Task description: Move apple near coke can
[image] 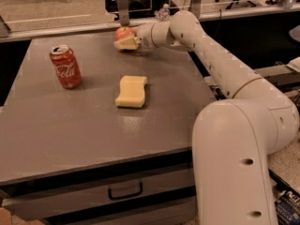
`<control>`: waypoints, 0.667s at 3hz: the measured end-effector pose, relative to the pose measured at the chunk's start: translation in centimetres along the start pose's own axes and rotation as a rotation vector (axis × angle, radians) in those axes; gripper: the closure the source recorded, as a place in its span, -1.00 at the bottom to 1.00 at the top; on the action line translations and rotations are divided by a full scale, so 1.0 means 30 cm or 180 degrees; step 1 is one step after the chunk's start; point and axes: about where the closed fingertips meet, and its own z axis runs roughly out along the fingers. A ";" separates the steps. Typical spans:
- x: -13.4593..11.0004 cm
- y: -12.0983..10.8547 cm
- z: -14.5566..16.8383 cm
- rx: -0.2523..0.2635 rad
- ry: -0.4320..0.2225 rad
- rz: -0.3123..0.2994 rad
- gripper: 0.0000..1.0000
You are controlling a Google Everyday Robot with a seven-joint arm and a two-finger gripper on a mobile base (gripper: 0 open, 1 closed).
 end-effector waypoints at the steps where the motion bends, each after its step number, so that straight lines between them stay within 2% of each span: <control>1: -0.058 0.049 -0.060 -0.0265 -0.0099 0.0039 0.41; 2: -0.122 0.137 -0.149 -0.0655 -0.0232 0.0002 0.98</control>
Offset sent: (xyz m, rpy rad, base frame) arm -0.0820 -0.0150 0.0665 0.0814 0.0324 0.2692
